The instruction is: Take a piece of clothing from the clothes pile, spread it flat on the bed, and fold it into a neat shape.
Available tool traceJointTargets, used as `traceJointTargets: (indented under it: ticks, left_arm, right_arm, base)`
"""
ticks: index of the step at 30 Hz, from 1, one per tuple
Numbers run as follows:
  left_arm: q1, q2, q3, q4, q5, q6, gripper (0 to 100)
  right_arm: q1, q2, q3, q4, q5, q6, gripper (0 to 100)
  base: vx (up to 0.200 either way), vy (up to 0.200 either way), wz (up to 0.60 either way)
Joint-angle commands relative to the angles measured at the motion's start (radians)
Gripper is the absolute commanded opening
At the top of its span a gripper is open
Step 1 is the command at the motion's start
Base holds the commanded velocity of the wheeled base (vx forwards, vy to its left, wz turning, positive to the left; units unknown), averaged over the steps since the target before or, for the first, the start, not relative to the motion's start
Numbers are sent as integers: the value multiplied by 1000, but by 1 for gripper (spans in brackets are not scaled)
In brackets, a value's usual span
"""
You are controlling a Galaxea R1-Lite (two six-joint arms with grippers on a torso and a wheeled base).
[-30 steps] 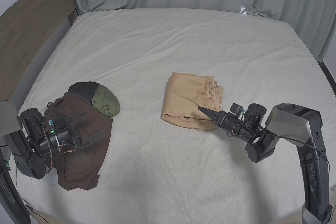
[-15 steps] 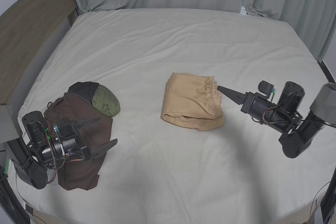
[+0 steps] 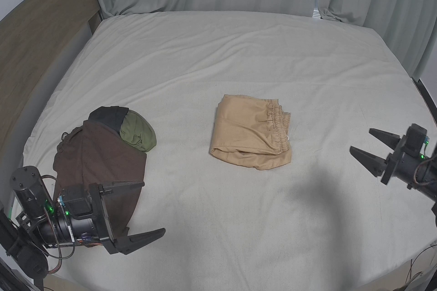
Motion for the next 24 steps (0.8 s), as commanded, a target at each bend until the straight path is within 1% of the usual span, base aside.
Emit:
traceJointTargets:
  ticks: [1,5,7,8,12,13,14,16,17,19,20,22,23,24]
  left_arm:
    - [-34,-201,37,75,2,7,100]
    - [-29,-281,37,167,6,10,100]
    - [-27,-337,37,234,16,22,100]
    - [-27,-351,37,248,19,25,100]
    - [-27,-524,37,435,60,56,100]
    - [-27,-524,37,435,60,56,100]
    - [-26,-584,37,493,68,61,100]
    - [-26,-663,37,567,71,62,100]
    - [-23,-733,37,625,71,62,100]
    - [-6,-807,37,687,71,62,100]
    - [-6,-807,37,687,71,62,100]
    - [26,-905,37,779,71,59,100]
    - [45,-963,37,839,71,59,100]
    - [48,-975,37,851,71,59,100]
  right_arm:
    - [-80,-358,148,164,-15,-80,100]
    - [-83,-535,189,285,-29,-75,100]
    - [-85,-634,205,346,-31,-74,100]
    - [-85,-656,208,359,-31,-74,100]
    - [-100,-866,246,483,-29,-72,100]
    - [-100,-866,246,483,-29,-72,100]
    - [-102,-917,258,507,-29,-68,100]
    - [-100,-981,280,533,-29,-46,100]
    - [-102,-1038,289,564,-31,-20,100]
    - [-103,-1105,289,622,-37,13,100]
    - [-103,-1105,289,622,-37,13,100]
    - [-100,-1208,286,719,-61,64,100]
    - [-102,-1257,283,774,-63,73,100]
    - [-102,-1266,283,785,-63,75,100]
  base:
    - [0,0,0]
    - [0,0,0]
    - [0,0,0]
    - [0,0,0]
    - [0,0,0]
    - [0,0,0]
    - [0,0,0]
    - [0,0,0]
    - [0,0,0]
    - [0,0,0]
    - [0,0,0]
    - [0,0,0]
    - [0,0,0]
    - [0,0,0]
